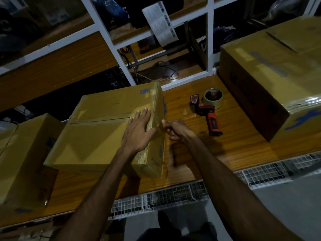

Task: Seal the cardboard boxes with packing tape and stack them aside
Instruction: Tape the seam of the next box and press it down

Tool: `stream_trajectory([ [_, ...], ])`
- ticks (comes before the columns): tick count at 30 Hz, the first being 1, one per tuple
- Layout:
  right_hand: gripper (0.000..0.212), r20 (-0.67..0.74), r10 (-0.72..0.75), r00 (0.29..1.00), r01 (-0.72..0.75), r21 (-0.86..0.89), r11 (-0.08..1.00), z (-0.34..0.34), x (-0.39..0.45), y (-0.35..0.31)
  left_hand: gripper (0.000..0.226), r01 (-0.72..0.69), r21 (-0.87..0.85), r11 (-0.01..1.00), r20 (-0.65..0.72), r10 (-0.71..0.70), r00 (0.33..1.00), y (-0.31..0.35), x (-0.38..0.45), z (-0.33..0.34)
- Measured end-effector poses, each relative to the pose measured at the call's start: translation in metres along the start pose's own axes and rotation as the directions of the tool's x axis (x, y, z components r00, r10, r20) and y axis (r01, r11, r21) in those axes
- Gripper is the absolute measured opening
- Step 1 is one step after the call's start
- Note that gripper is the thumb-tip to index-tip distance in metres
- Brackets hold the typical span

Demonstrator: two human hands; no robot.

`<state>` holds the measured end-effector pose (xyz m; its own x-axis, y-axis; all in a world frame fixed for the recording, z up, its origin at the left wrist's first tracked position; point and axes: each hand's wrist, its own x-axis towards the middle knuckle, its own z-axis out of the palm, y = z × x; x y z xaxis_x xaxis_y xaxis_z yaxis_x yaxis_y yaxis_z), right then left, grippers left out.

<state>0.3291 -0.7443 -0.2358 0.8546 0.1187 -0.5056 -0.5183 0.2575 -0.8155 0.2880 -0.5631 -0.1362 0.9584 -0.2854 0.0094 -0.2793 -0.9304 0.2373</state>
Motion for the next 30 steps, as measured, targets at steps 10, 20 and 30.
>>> stream_trajectory([
  [10, 0.038, -0.299, -0.103, 0.949, -0.022, -0.386, 0.922, 0.018, 0.021, 0.036, 0.080, 0.015, -0.011, 1.000, 0.000, -0.015, 1.000, 0.000, 0.000, 0.000],
  [20, 0.073, -0.132, -0.512, 0.848, 0.464, -0.280, 0.840, 0.081, -0.052, 0.051, 0.080, 0.020, -0.023, 1.000, -0.001, -0.020, 1.000, 0.001, 0.000, 0.001],
  [30, 0.079, -0.054, -0.277, 0.959, 0.199, -0.569, 0.798, 0.067, -0.057, 0.026, 0.068, 0.013, -0.076, 0.997, -0.005, -0.014, 1.000, 0.002, 0.001, 0.002],
])
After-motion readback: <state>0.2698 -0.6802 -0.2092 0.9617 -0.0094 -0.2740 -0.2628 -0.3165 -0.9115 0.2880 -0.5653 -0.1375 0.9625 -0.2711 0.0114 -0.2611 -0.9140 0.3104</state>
